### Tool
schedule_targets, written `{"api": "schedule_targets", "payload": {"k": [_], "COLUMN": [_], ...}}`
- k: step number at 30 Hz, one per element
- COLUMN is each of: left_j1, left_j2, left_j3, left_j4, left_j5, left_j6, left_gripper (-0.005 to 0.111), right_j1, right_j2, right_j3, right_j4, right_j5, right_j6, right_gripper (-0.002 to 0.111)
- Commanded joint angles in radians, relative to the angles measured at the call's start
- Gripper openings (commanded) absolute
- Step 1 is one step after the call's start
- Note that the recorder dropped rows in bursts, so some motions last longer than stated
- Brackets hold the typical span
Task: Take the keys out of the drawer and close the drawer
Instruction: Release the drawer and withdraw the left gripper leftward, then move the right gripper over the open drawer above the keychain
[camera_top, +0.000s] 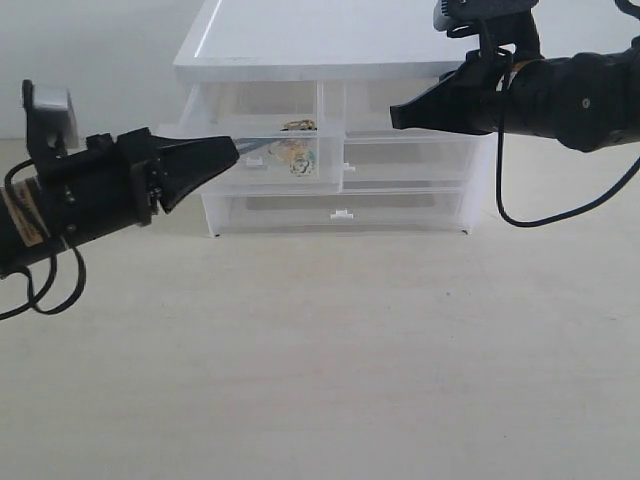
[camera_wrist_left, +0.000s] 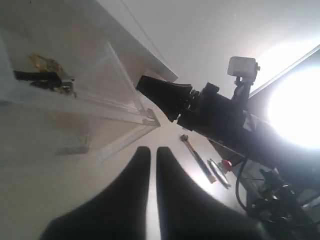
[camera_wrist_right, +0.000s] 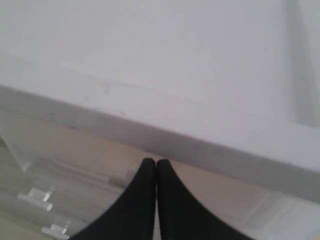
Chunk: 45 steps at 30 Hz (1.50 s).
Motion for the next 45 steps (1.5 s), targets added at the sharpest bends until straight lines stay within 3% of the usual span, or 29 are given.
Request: {"api": "schedule_targets", "payload": {"k": [1, 5, 7, 11, 13, 19, 28, 31, 40, 45], "left_j1": [0.076, 0.134, 0.144, 0.144, 0.144, 0.161, 0.203, 0.203, 0.203, 0.203], "left_j2": [-0.089, -0.155, -0.178, -0.218, -0.232, -0.258, -0.265, -0.265, -0.265, -0.265], "left_j3": [0.105, 0.185, 0.213, 0.242, 0.253, 0.265, 0.295, 0.295, 0.295, 0.295], "left_j4": [-0.021, -0.035, -0.035, -0.035, -0.047, -0.058, -0.109, -0.117, -0.117, -0.117], "left_j5": [0.030, 0.042, 0.042, 0.042, 0.042, 0.129, 0.139, 0.136, 0.136, 0.136], "left_j6": [0.135, 0.187, 0.199, 0.228, 0.234, 0.259, 0.323, 0.330, 0.333, 0.341], "left_gripper": [0.004, 0.004, 0.004, 0.004, 0.004, 0.004, 0.004, 0.004, 0.004, 0.004], "right_j1": [-0.009, -0.009, -0.009, -0.009, -0.009, -0.009, -0.003, 0.023, 0.117, 0.138], "right_j2": [-0.007, -0.014, -0.014, -0.014, -0.014, -0.045, -0.222, -0.235, -0.231, -0.128], "right_j3": [-0.029, -0.029, -0.029, -0.029, -0.029, -0.029, -0.049, -0.131, -0.318, -0.550], "right_j4": [0.009, 0.009, 0.009, 0.013, 0.029, 0.033, 0.033, 0.033, 0.079, 0.198], "right_j5": [-0.139, -0.106, -0.086, -0.070, -0.057, 0.042, 0.304, 0.473, 0.754, 1.043], "right_j6": [0.004, 0.004, 0.006, 0.023, 0.034, 0.032, 0.027, 0.000, -0.065, -0.146], "right_gripper": [0.000, 0.007, 0.018, 0.054, 0.063, 0.063, 0.061, 0.055, 0.056, 0.056]}}
